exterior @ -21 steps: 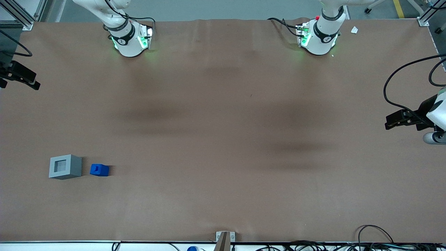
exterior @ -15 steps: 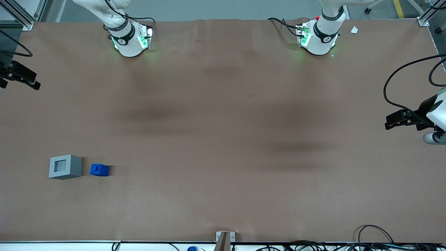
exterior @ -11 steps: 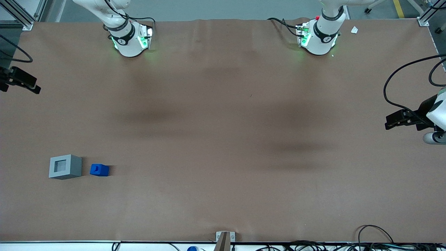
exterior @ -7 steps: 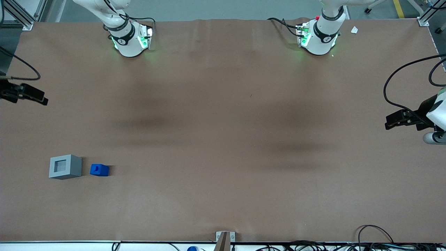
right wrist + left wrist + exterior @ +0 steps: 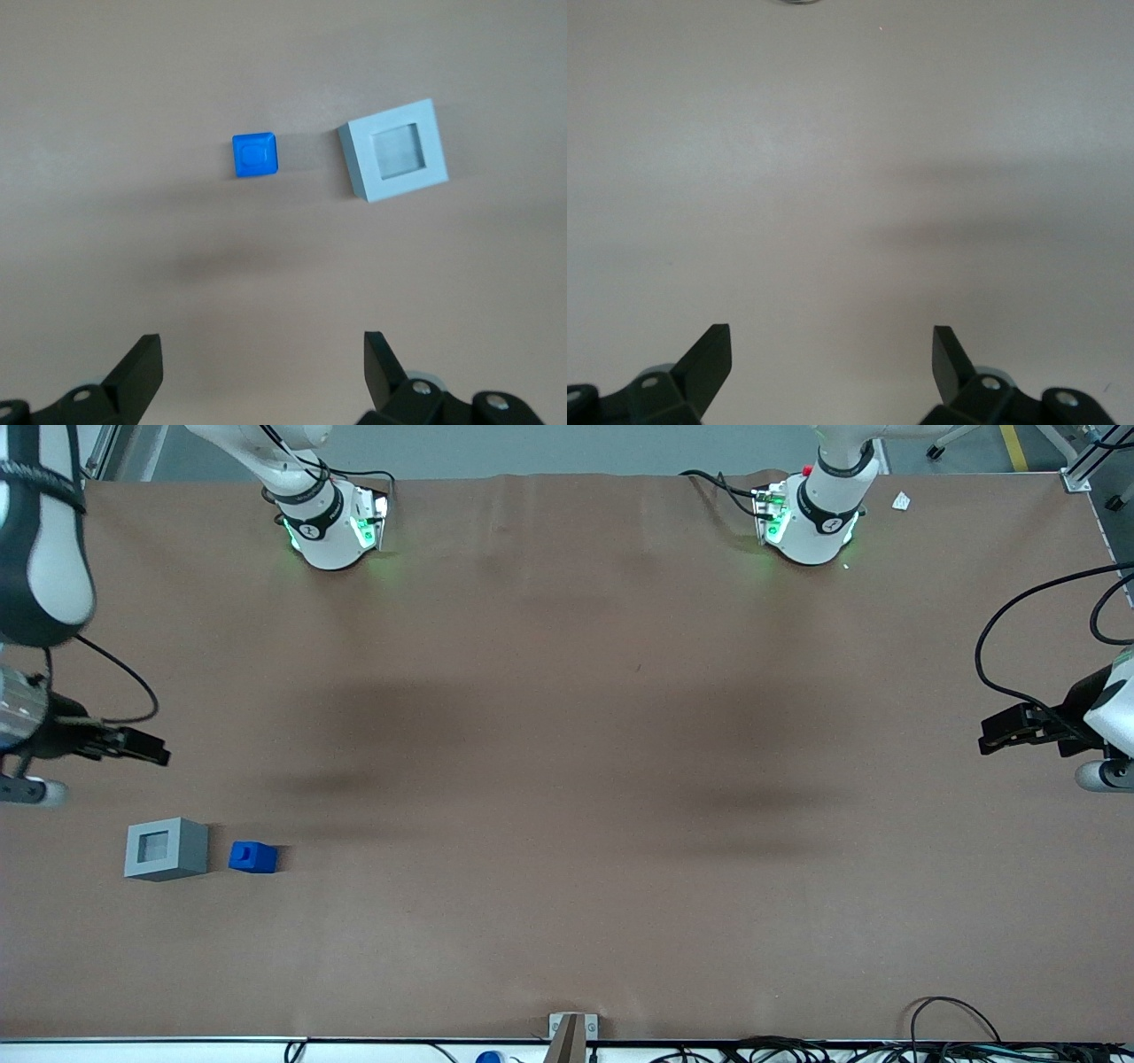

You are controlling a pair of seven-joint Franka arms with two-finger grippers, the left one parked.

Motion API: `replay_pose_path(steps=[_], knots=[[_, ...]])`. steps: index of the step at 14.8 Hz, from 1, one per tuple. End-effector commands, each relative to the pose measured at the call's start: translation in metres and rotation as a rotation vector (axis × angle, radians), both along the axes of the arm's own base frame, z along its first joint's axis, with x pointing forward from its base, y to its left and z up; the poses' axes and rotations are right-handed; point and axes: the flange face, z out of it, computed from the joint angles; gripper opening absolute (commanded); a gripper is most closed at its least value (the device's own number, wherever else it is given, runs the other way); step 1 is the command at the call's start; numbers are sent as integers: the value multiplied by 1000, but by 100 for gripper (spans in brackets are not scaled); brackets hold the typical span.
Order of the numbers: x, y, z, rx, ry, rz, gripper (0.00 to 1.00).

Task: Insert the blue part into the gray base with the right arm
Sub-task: 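Move the open right gripper down over the blue block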

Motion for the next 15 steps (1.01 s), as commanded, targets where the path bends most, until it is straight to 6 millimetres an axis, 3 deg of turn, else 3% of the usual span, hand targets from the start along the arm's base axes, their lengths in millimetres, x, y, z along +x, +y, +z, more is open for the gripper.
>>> replay_pose_path(steps=[1, 4, 15], knots=[[5, 2, -34, 12, 6, 3, 100], [19, -7, -87, 11, 19, -6, 100], [56, -3, -194, 10, -109, 3, 100]])
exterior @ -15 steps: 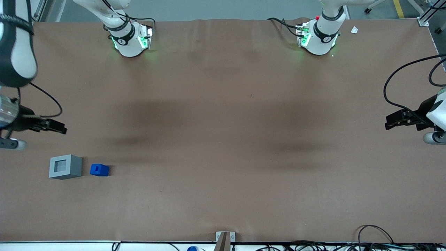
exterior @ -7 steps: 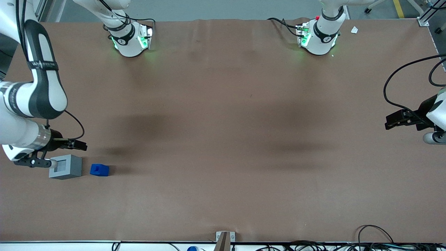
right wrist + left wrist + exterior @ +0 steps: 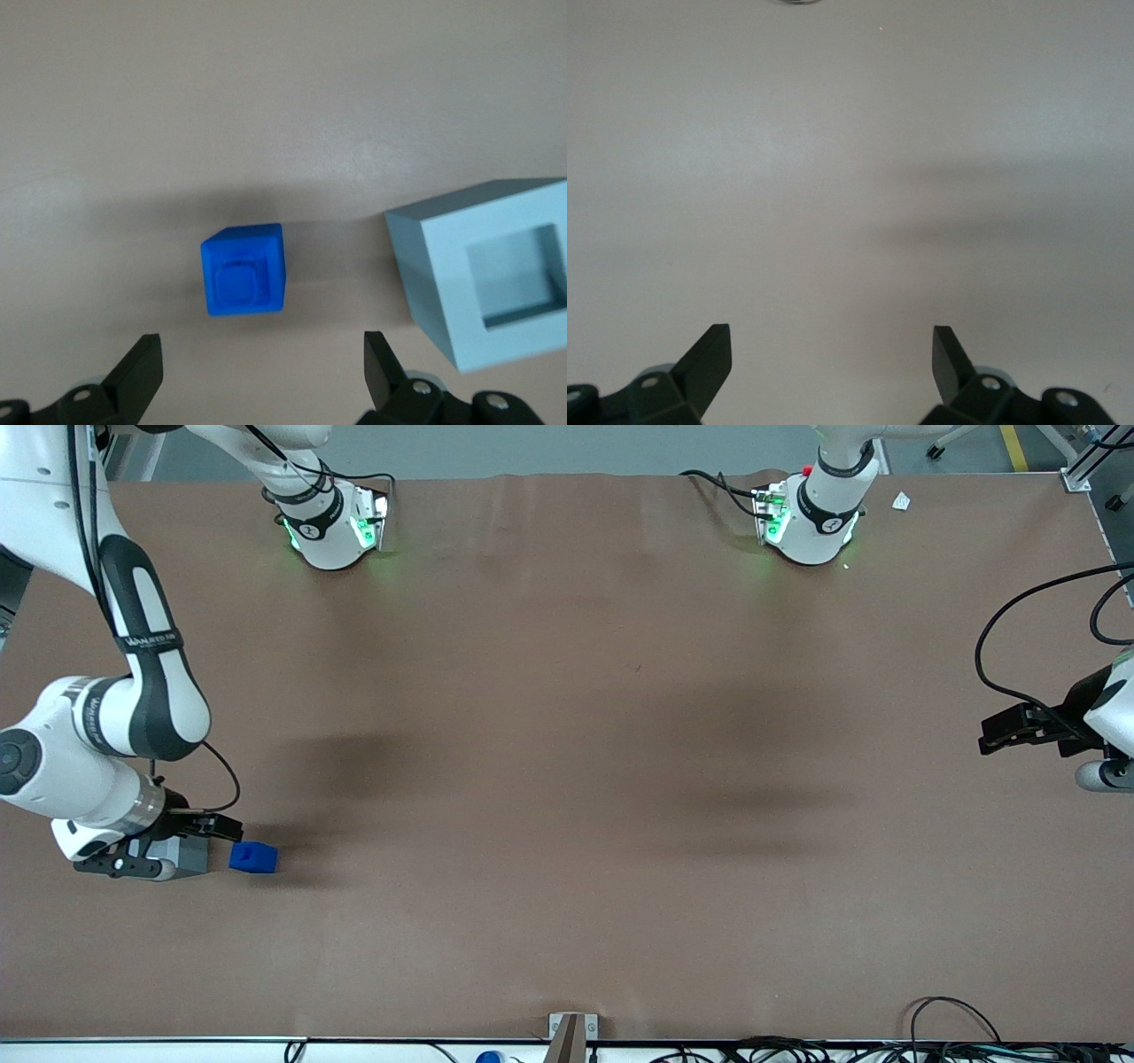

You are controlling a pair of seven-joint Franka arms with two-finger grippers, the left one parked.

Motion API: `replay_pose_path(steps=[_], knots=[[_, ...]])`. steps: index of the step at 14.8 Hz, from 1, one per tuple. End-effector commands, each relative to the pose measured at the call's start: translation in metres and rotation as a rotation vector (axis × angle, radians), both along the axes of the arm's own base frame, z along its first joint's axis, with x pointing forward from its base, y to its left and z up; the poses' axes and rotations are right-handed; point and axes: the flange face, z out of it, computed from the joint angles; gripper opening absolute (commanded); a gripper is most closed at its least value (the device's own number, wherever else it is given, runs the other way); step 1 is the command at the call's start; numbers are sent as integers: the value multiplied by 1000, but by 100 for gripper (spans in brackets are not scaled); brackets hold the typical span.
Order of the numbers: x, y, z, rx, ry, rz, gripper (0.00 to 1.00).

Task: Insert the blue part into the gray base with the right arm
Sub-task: 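Move the open right gripper down over the blue block, then close the right gripper on the blue block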

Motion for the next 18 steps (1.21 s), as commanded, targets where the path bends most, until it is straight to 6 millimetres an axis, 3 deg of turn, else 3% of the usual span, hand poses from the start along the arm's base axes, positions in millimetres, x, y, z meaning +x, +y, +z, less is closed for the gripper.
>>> replay_pose_path(steps=[1, 5, 8, 12, 18], knots=[[6, 0, -21, 2, -12, 2, 100], [13, -1, -33, 8, -11, -2, 100], [18, 16, -44, 8, -31, 21, 100], [19, 17, -54, 5, -37, 27, 100], [19, 16, -53, 5, -37, 25, 81]])
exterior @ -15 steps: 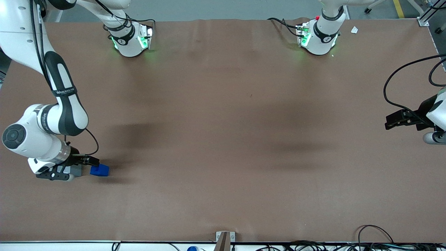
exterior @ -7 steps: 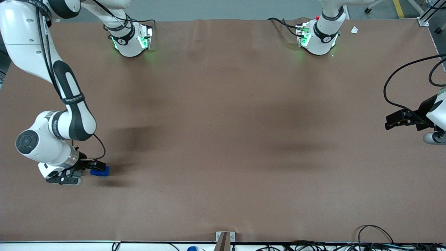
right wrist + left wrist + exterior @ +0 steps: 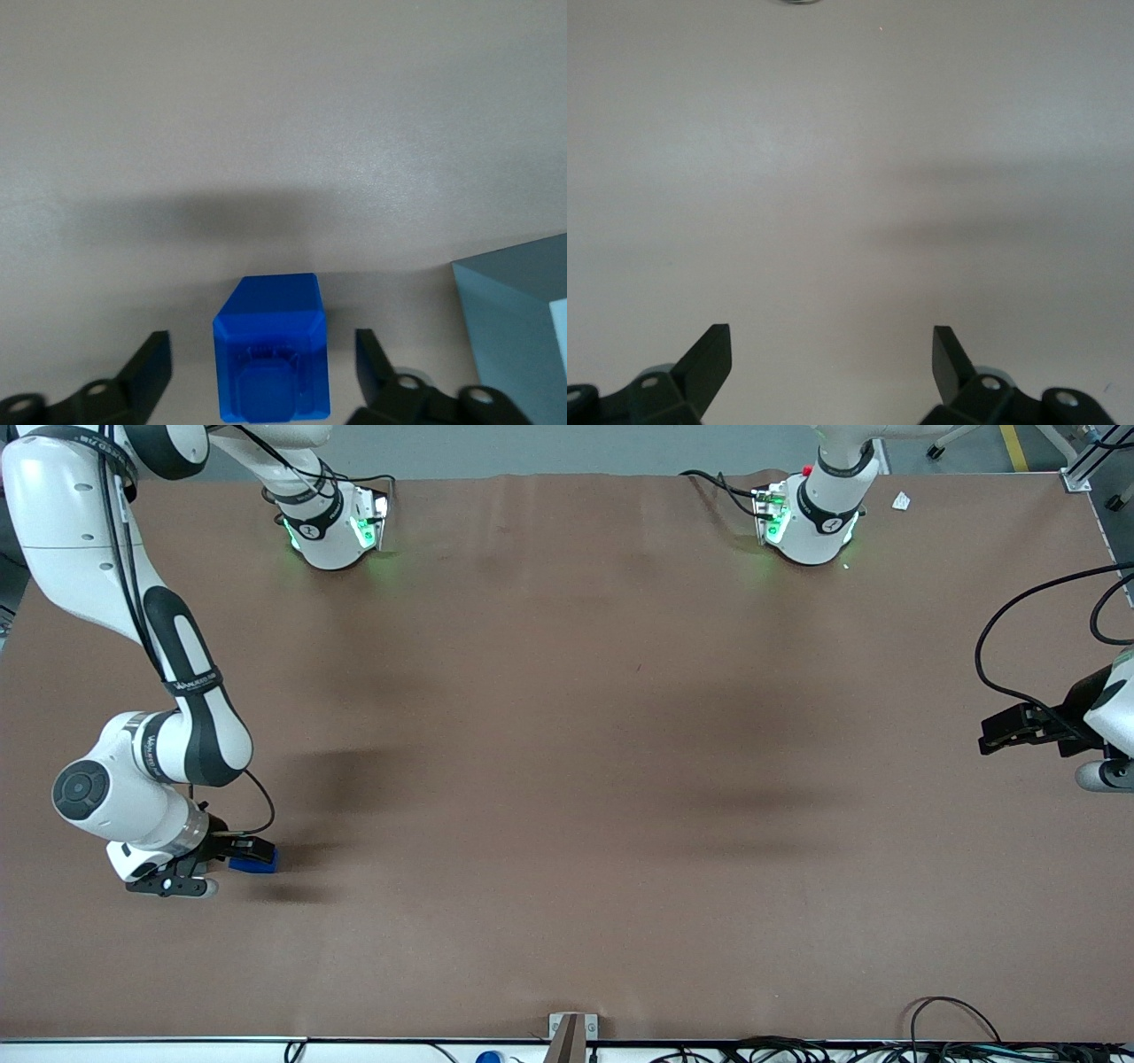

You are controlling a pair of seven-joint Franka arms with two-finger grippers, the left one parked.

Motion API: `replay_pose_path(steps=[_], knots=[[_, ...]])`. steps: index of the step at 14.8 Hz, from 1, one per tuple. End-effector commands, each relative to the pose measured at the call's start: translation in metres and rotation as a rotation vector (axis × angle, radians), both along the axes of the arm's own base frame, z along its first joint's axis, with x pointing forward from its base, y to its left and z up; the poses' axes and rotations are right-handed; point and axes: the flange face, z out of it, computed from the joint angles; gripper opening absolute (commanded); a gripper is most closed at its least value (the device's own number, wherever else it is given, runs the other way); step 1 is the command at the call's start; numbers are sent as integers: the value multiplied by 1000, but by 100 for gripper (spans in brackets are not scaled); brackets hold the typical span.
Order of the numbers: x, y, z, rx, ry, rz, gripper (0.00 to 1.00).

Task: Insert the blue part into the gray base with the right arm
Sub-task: 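Close the right gripper on the blue block, then lift the blue block and carry it over the gray base opening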

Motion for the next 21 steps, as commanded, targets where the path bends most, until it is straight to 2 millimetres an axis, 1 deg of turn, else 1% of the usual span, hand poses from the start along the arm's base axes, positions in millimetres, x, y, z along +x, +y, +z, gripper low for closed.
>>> replay_pose_path(steps=[1, 2, 4, 5, 6, 7, 8, 9, 10, 11, 12, 13, 15, 17, 19, 21], knots=[[2, -2, 2, 0, -3, 1, 74], [2, -2, 2, -1, -3, 2, 69], [2, -2, 2, -2, -3, 4, 51], [2, -2, 2, -2, -3, 7, 41], [2, -4, 1, -4, -4, 13, 29], [3, -5, 3, -5, -7, 15, 16], [6, -7, 9, -7, -13, 14, 8], [9, -11, 16, -9, -12, 10, 5], [9, -13, 22, -26, 14, 31, 5], [14, -20, 37, -47, 42, 43, 7], [17, -39, 52, -52, 60, 26, 7], [20, -47, 67, -50, 84, 23, 6], [20, -54, 86, -43, 140, 51, 6], [19, -64, 97, -40, 164, 50, 6], [18, -79, 98, -40, 155, 105, 5], [14, -99, 96, -33, 154, 134, 0]])
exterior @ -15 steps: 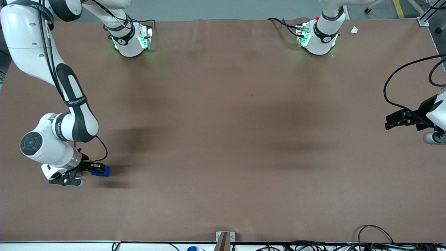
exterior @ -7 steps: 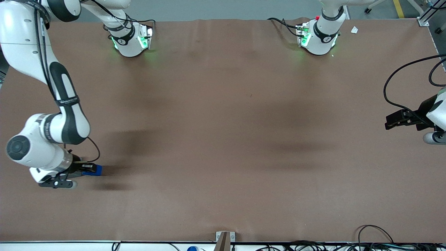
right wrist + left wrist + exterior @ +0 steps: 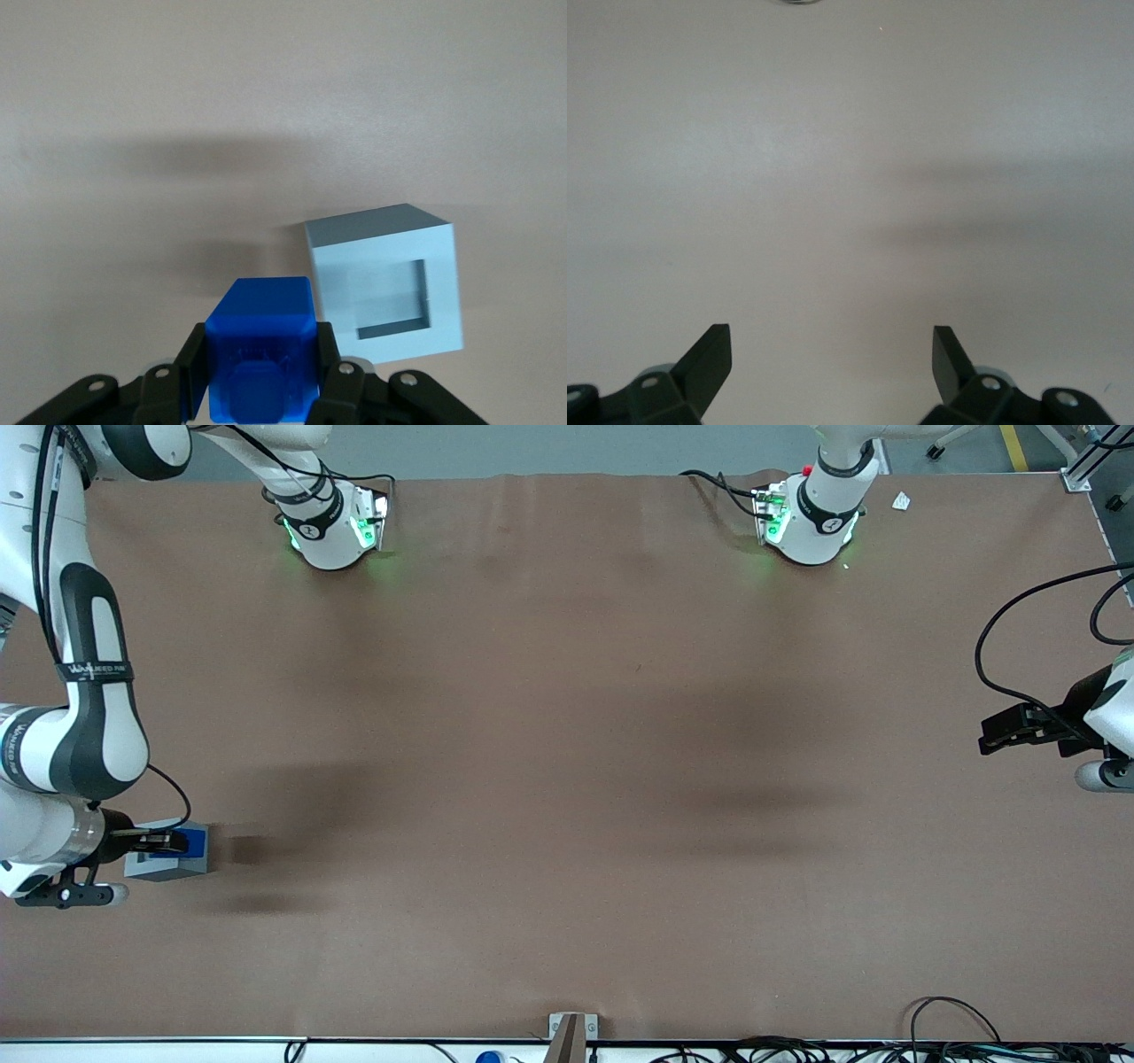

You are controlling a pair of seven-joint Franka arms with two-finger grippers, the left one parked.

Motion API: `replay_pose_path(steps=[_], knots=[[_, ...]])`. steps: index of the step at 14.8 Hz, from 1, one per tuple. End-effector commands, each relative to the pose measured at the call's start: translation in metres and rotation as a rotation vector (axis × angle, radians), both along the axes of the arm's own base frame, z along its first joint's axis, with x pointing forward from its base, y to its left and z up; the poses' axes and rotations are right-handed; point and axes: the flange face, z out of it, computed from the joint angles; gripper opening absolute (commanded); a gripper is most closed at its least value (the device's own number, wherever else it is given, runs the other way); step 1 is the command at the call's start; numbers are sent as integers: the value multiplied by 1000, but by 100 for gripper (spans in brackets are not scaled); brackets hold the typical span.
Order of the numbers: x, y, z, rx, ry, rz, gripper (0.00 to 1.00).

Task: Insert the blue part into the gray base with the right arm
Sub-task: 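Lift the blue block and carry it over the gray base opening, then lower and press the blue block into the gray base opening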

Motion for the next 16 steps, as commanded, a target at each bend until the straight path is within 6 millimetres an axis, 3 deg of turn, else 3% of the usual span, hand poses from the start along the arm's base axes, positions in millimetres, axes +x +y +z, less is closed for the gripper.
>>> replay_pose_path(steps=[1, 8, 16], knots=[[-5, -26, 0, 12, 1, 38, 0], [-12, -55, -1, 15, 2, 57, 0], [-7, -64, -6, 6, -57, 79, 0]])
